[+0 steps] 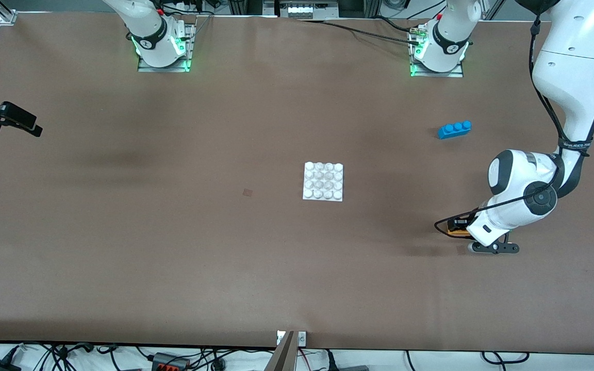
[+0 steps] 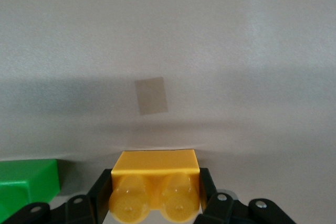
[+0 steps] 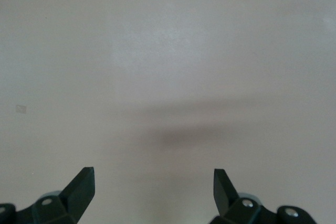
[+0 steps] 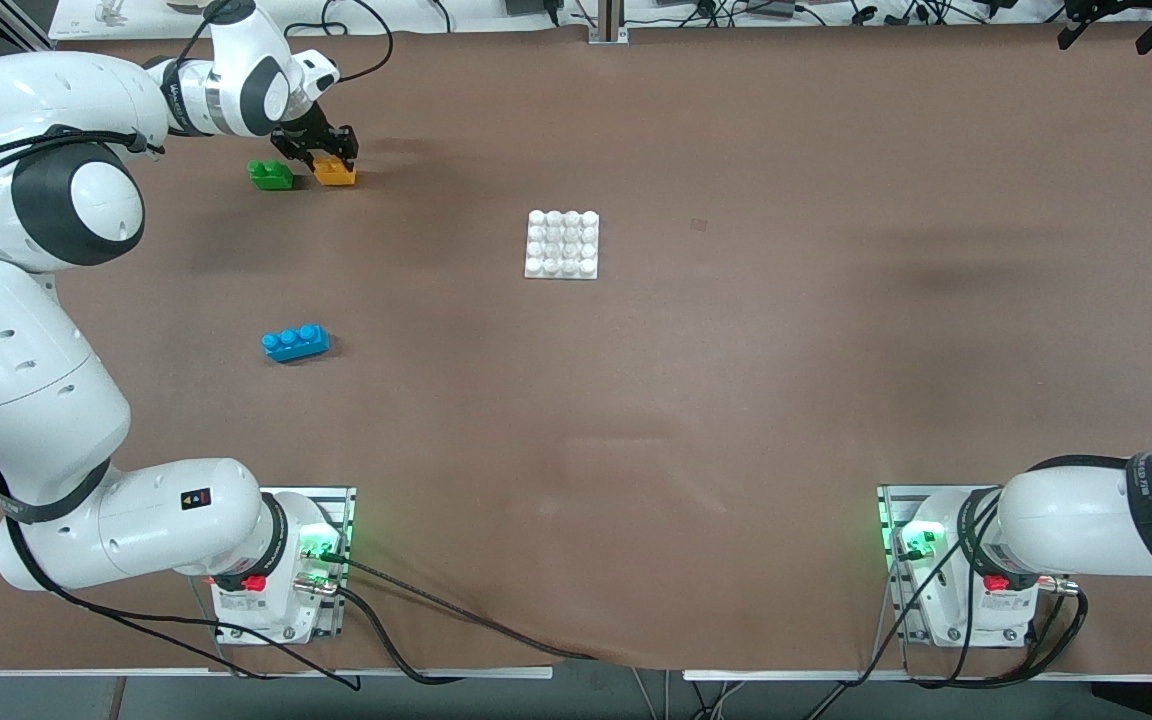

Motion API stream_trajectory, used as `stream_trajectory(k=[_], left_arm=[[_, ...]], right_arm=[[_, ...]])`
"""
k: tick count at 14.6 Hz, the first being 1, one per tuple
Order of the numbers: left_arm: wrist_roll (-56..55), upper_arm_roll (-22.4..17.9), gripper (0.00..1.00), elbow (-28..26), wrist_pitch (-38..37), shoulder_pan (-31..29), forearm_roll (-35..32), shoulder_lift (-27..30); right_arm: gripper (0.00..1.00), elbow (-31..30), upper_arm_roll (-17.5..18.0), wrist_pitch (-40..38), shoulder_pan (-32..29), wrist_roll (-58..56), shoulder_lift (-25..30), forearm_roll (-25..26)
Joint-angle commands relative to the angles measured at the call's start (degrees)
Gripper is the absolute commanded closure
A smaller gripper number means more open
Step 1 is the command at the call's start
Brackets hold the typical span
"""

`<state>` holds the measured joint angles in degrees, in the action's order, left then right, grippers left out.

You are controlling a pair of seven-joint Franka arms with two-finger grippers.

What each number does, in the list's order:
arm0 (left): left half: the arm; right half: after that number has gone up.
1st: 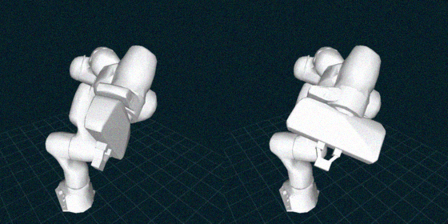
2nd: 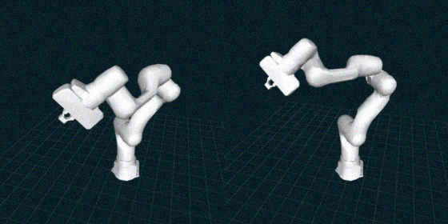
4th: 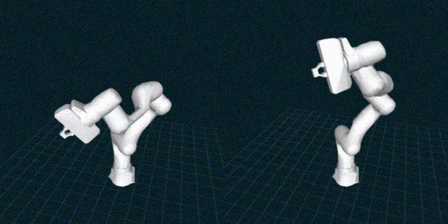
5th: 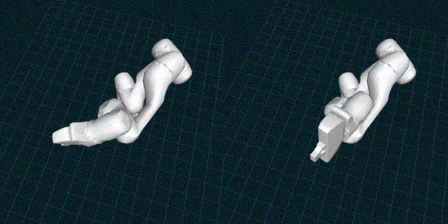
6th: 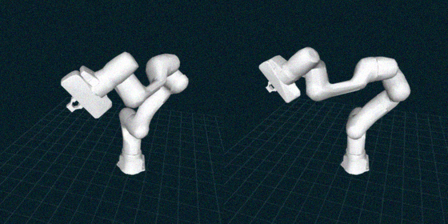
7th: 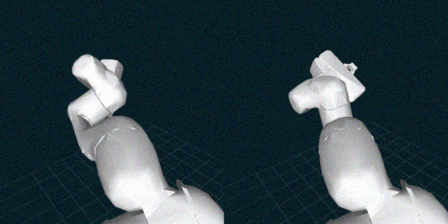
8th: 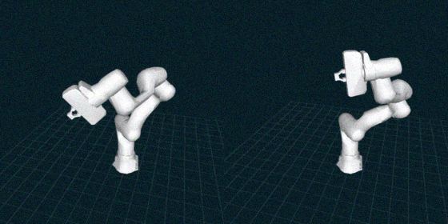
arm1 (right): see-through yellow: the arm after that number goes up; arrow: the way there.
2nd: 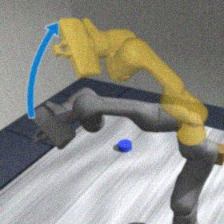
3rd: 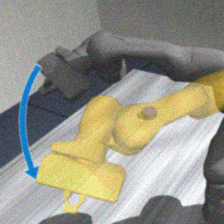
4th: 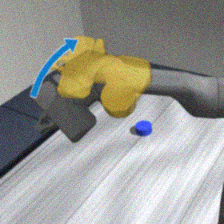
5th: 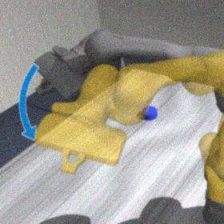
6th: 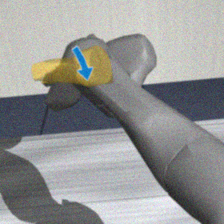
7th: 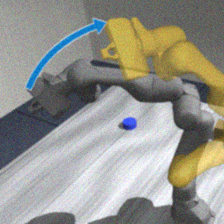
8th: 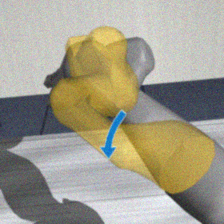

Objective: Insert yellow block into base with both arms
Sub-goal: 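Lift the yellow block and carry it over the white base with the left gripper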

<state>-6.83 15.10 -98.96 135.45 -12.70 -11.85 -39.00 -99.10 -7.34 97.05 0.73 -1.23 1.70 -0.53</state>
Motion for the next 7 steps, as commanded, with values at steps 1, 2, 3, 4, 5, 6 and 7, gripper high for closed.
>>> stream_trajectory(k=[1, 2, 3, 4, 5, 6, 7], left_arm=[[0.2, 0.5, 0.46, 0.4, -6.8, 2.4, -1.8, 4.4], [0.1, 0.9, 0.46, 0.4, -8.7, 3.5, -1.6, 6.4], [-0.1, 2.5, 0.46, 0.4, -10.0, 4.1, -0.9, 8.0], [-0.5, 4.9, 0.46, 0.4, -12.1, 4.2, -0.8, 9.4], [-1.1, 7.0, 0.46, 0.6, -13.4, 4.4, -0.5, 10.0], [-3.2, 9.2, 0.47, 0.5, -14.1, 4.5, 0.5, 10.3], [-7.8, 12.1, 0.48, 0.5, -14.8, 4.5, 0.9, 10.4]], right_arm=[[0.0, -1.4, -0.6, 0.5, 0.8, -1.0, 0.8, 0.8], [0.0, -1.3, -0.2, 0.4, 0.8, -1.1, 0.7, 1.2], [0.0, -1.3, 0.5, 0.3, -0.1, -1.1, 0.8, 1.4], [0.0, -1.4, 2.3, 0.3, -1.9, -1.1, 1.0, 1.4], [0.0, -1.3, 3.6, 0.3, -3.0, -1.1, 1.1, 1.4], [0.0, -1.4, 3.8, -0.1, -3.0, -1.1, 1.0, 1.4], [0.0, -1.3, 3.8, -0.5, -2.8, -1.0, 0.8, 1.4]])
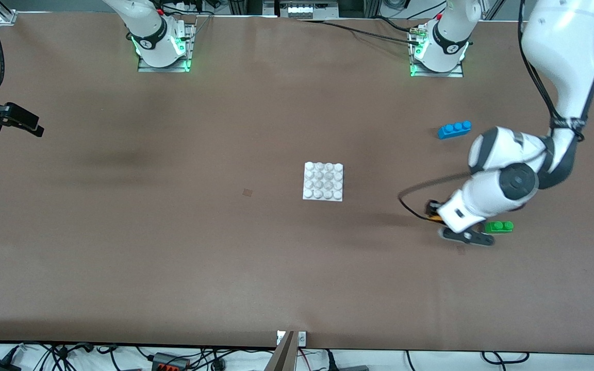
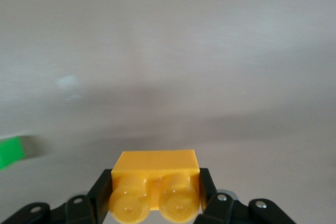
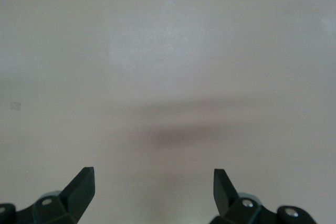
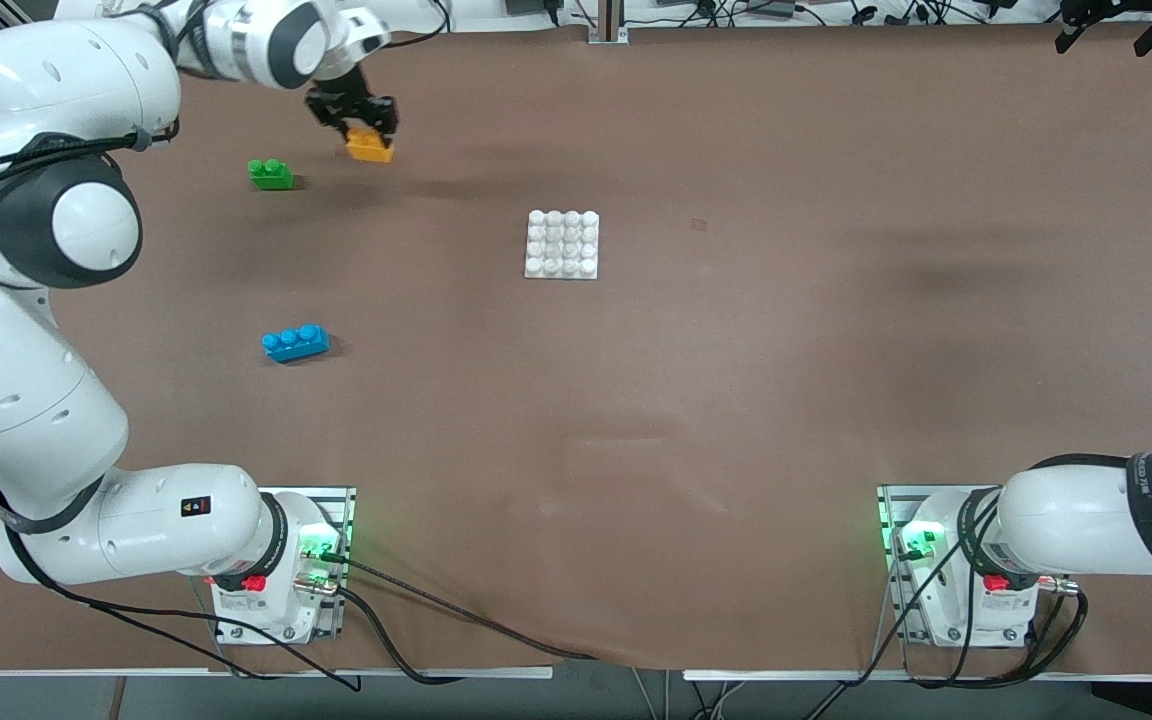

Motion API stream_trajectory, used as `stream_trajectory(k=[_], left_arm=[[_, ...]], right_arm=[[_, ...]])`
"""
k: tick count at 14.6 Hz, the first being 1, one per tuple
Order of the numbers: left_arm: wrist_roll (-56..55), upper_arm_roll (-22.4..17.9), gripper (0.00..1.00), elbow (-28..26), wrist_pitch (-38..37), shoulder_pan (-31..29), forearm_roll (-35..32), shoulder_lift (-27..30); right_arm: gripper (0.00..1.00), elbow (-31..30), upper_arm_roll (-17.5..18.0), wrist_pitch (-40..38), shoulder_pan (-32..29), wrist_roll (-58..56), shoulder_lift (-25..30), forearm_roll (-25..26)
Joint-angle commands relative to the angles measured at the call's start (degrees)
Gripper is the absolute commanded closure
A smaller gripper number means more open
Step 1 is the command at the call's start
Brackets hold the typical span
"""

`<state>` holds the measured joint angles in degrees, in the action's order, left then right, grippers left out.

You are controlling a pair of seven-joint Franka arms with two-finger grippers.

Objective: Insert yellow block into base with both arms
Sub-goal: 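Lift the yellow block and carry it over the white base with the left gripper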

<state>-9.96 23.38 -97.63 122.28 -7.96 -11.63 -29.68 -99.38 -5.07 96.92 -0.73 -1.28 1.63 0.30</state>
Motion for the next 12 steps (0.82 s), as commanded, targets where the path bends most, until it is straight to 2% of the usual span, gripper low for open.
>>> stream_trajectory(k=[1, 3, 6, 8, 10, 11, 12], left_arm=[[-9.4, 6.7, 0.48, -0.9, -1.9, -0.2, 0.7, 1.1], [-18.4, 11.3, 0.48, -0.9, -1.3, 0.2, 0.5, 0.2], [-24.7, 12.2, 0.48, -0.9, 1.7, 7.1, 0.2, -1.0], [-29.8, 10.4, 0.48, -0.9, 5.5, 13.5, -0.6, -2.2], [-34.6, 6.7, 0.48, -1.0, 8.8, 19.4, -3.5, -3.6], [-36.9, 4.7, 0.48, -1.0, 10.2, 21.7, -4.3, -4.6], [-37.5, 4.4, 0.48, -1.0, 11.0, 22.0, -5.4, -5.0]], right_arm=[[0.0, -1.1, 1.7, -0.4, -1.1, -0.9, 0.7, 0.7], [0.0, -1.1, 1.8, -0.4, -0.7, -1.0, 0.5, 0.7], [0.0, -1.0, 1.9, -0.4, -0.7, -1.0, 0.5, 0.7], [0.0, -1.0, 1.9, 0.1, -0.7, -0.9, 0.0, 0.7], [0.0, -1.0, 1.9, 0.4, -0.1, -0.6, -0.6, 0.8], [0.0, -1.0, 1.9, 0.4, 0.0, -0.4, -0.8, 0.8], [0.0, -1.0, 1.9, 0.2, 0.0, -0.4, -0.8, 0.8]])
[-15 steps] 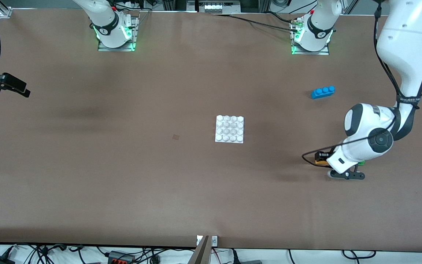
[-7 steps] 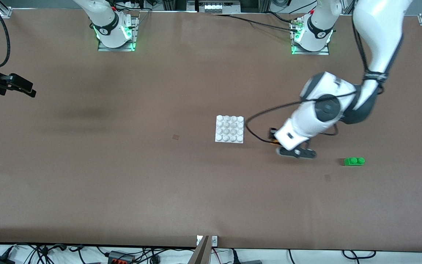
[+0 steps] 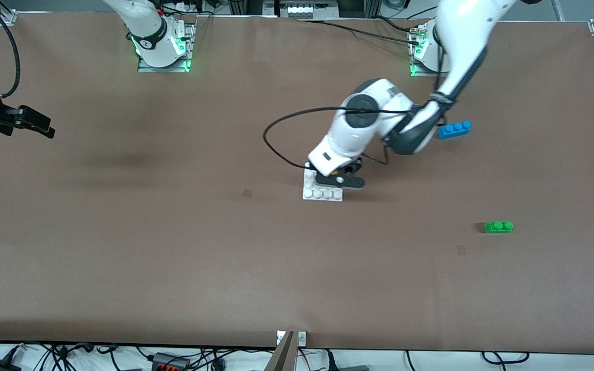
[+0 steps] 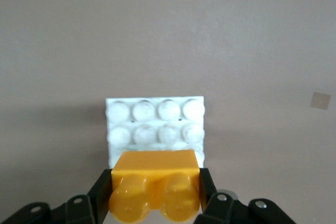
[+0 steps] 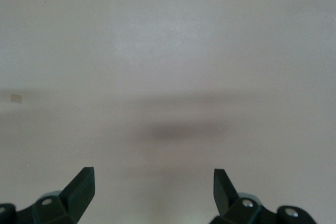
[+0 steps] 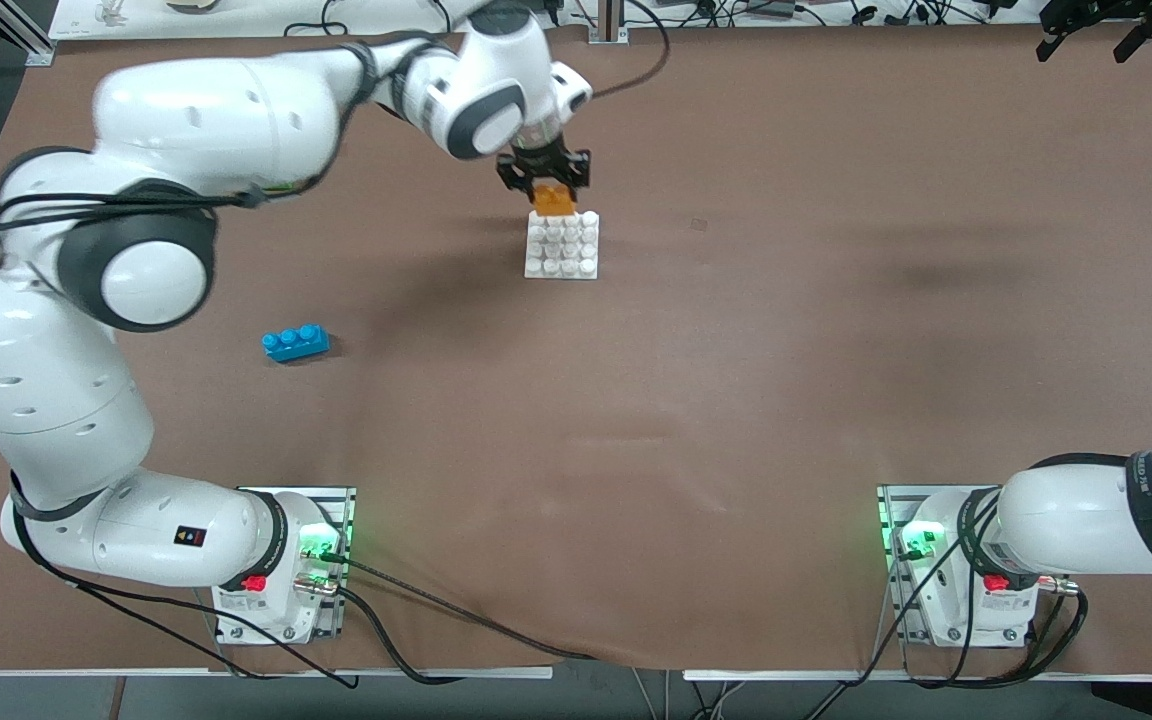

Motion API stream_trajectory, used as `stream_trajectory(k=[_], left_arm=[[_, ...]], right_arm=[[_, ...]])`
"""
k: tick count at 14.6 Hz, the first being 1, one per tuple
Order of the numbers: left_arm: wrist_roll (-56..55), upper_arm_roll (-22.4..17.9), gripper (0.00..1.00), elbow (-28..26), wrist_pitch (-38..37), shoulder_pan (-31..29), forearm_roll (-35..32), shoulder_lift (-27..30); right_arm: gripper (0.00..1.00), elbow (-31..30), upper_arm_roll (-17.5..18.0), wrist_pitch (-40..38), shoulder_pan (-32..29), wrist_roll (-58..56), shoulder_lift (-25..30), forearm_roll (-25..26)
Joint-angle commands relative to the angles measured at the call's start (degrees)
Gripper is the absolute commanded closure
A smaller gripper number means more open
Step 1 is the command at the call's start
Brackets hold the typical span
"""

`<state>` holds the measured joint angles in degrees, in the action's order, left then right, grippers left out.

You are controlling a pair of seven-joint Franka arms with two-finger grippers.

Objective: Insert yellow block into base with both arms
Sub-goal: 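Lower and press the yellow block onto the base studs with the left gripper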

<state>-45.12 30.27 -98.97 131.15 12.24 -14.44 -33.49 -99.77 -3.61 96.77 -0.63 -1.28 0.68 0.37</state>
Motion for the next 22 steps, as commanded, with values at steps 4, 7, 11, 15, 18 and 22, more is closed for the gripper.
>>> stream_trajectory(k=[4, 7, 11, 15, 18, 22], left_arm=[[-4.4, -2.6, 0.48, -1.4, 4.2, 1.6, -3.8, -2.6], [-5.0, -2.7, 0.48, -2.2, 4.8, 1.5, -3.8, -2.9], [-8.5, -2.7, 0.49, -3.8, 4.8, 1.9, -8.7, -3.1], [-9.8, -2.2, 0.49, -4.7, 5.0, 1.8, -9.3, -2.6], [-11.4, -1.4, 0.49, -4.7, 5.0, 1.8, -9.4, -2.5], [-11.3, -1.2, 0.49, -4.7, 5.1, 2.1, -9.4, -2.5]], right_arm=[[0.0, -0.6, 0.4, -1.0, -0.3, -1.0, 0.2, 0.8], [0.0, -0.6, 0.4, -1.1, -0.2, -0.9, 0.1, 0.8], [0.0, -0.7, 0.4, -1.1, -0.2, -0.8, -0.1, 0.8], [0.0, -0.7, 0.4, -1.2, -0.2, -0.9, -0.1, 0.8], [0.0, -0.7, 0.4, -1.2, -0.2, -0.9, -0.1, 0.8], [0.0, -0.7, 0.4, -1.1, -0.2, -0.8, -0.4, 0.8]])
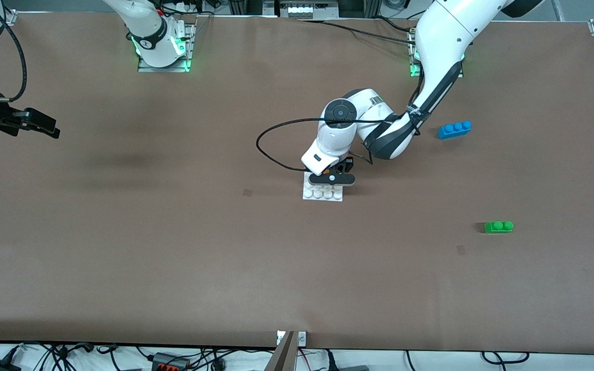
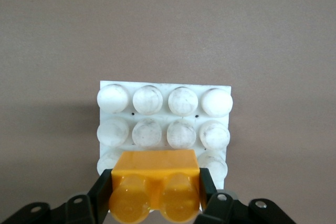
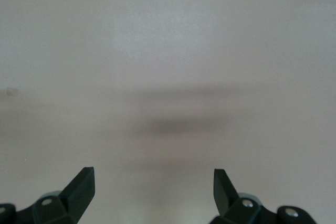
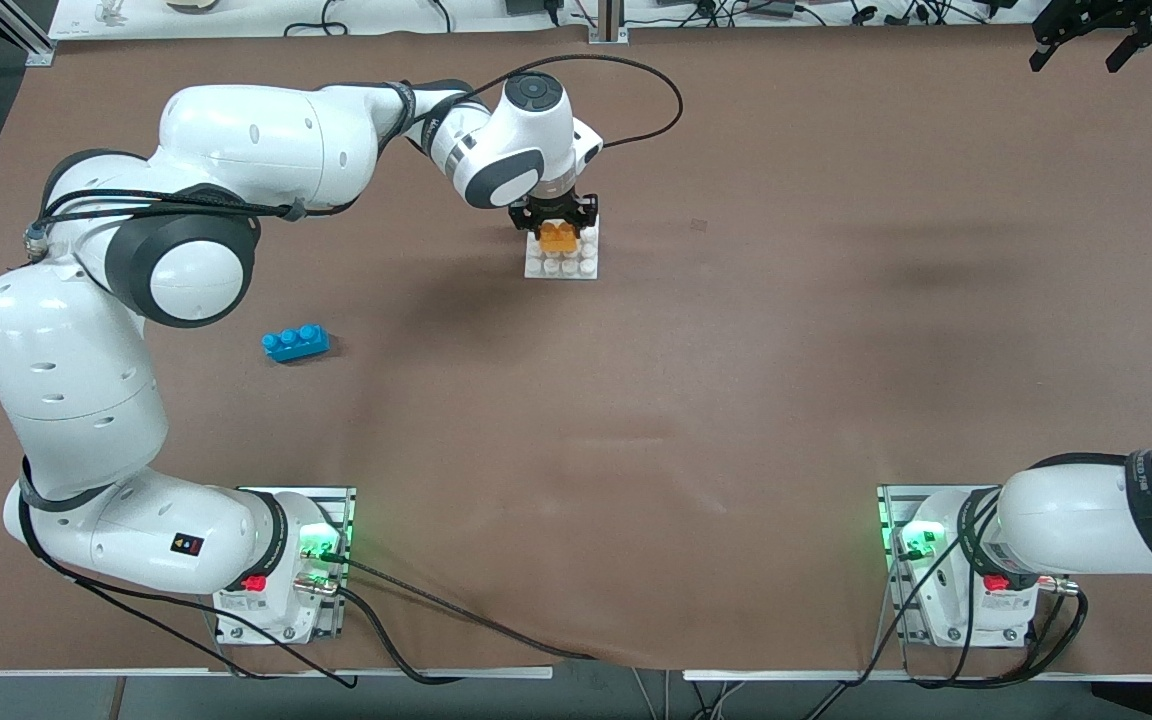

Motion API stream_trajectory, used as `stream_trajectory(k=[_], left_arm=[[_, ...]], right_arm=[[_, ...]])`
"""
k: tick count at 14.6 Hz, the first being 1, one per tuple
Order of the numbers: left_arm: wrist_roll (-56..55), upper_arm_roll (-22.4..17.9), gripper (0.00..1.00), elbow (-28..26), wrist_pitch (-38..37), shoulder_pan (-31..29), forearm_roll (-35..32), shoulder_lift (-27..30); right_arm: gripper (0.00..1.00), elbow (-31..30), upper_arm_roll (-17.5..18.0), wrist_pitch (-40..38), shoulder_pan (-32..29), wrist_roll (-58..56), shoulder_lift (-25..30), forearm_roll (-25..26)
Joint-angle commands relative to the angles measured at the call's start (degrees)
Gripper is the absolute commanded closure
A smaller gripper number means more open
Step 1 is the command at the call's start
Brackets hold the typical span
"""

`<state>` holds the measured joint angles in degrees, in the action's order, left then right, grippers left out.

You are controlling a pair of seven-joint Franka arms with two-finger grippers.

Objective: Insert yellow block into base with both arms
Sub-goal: 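Lower and press the yellow block onto the base studs with the left gripper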

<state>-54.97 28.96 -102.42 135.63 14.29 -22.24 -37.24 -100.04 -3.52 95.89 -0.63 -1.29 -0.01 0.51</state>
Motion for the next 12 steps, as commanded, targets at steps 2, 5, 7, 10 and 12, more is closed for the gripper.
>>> stream_trajectory(k=[2, 5, 7, 10, 12], left_arm=[[-1.2, 0.2, 0.49, -1.9, 0.6, 0.0, -1.7, 1.1], [-1.1, 0.1, 0.49, -2.8, 3.1, 0.1, -1.7, 0.9], [-1.0, 0.1, 0.49, -2.8, 3.9, 0.1, -1.7, 0.8], [-0.8, 0.1, 0.49, -2.8, 3.9, 0.2, -2.3, 0.7], [-0.8, 0.1, 0.49, -2.8, 3.9, 0.1, -3.5, 0.5]], right_arm=[[0.0, -0.4, 0.3, -0.3, -0.2, -0.8, 0.3, 0.6], [0.0, -0.4, 0.3, -0.3, -0.2, -0.8, 0.3, 0.6], [0.0, -0.4, 0.3, -0.4, -0.2, -0.8, 0.3, 0.6], [0.0, -0.4, 0.3, -0.3, -0.2, -0.8, 0.3, 0.6], [0.0, -0.4, 0.3, -0.3, -0.2, -0.8, 0.2, 0.6]])
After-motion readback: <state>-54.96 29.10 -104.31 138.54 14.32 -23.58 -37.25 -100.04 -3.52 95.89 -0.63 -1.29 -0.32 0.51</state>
